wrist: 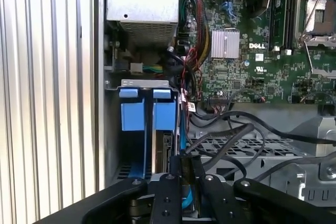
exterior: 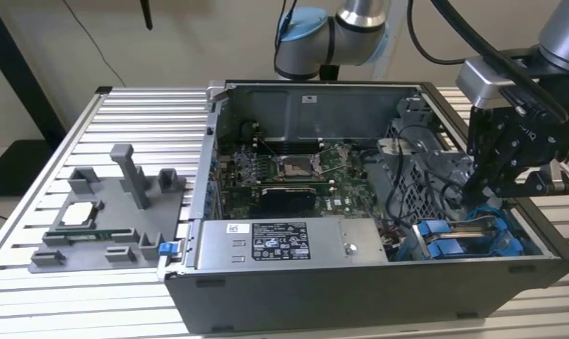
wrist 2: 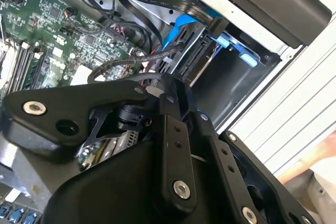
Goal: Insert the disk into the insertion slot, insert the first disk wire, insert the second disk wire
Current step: 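Insert the first disk wire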
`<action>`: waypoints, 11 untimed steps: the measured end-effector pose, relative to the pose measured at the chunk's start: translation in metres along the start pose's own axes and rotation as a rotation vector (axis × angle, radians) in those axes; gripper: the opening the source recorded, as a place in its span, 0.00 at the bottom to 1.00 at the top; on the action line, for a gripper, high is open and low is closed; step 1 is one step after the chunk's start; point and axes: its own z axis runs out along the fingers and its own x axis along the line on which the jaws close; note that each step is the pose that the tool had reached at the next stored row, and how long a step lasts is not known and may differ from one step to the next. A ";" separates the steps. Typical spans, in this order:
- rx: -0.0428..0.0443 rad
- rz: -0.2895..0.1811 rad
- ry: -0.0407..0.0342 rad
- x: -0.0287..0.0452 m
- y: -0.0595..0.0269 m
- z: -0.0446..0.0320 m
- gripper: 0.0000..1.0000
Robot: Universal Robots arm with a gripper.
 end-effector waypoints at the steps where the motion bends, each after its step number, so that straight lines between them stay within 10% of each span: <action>1: 0.0000 0.000 0.0000 0.0004 -0.0004 0.0003 0.00; 11: 0.0000 0.000 0.0000 0.0036 -0.0040 0.0029 0.00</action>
